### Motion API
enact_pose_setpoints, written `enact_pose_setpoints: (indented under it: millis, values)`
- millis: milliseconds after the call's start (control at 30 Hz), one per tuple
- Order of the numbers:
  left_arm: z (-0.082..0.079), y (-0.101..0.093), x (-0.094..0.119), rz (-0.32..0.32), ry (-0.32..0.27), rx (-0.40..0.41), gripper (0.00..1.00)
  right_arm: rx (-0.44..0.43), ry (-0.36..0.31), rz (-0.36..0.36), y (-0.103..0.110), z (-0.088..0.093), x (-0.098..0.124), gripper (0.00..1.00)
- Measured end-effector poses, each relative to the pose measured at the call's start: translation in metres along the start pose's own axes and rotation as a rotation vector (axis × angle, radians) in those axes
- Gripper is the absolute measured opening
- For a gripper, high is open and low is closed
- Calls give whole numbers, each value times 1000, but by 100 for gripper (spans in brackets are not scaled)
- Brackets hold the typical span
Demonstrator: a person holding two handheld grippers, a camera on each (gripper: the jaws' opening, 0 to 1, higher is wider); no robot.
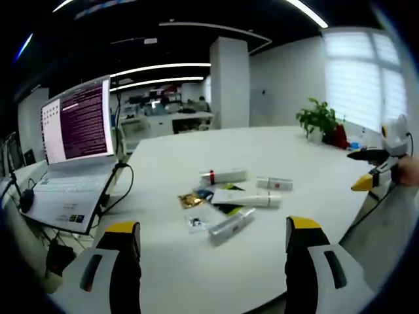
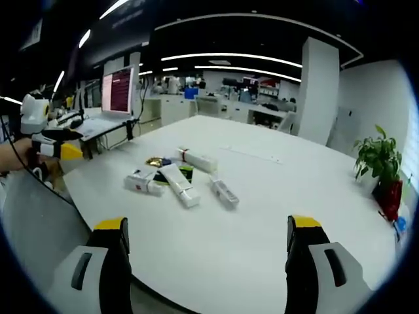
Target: Arrange the skincare products in the storage area until every visible bottle or jar stands upright without overlapping.
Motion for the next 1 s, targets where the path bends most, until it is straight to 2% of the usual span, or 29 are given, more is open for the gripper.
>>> enact_pose_setpoints:
  millis: [633,1000]
  values:
    - [4,4,-3,3,14,-2,85,-7,22,-7,1,3,0,99]
    - [3,-1,-1,2,19,-3,84,-9,40,-20,2,4,-1,99]
Point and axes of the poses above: the point that each gripper's makers call its tool centre point, and the gripper's own axes: x roughly backward along the fingers, y roughly to its left, z roughly out of its underside, the point moved 7 cm from there along x, roughly backward along the fingers, and after that the axes turned 6 degrees about y, right-handed, at the moved point
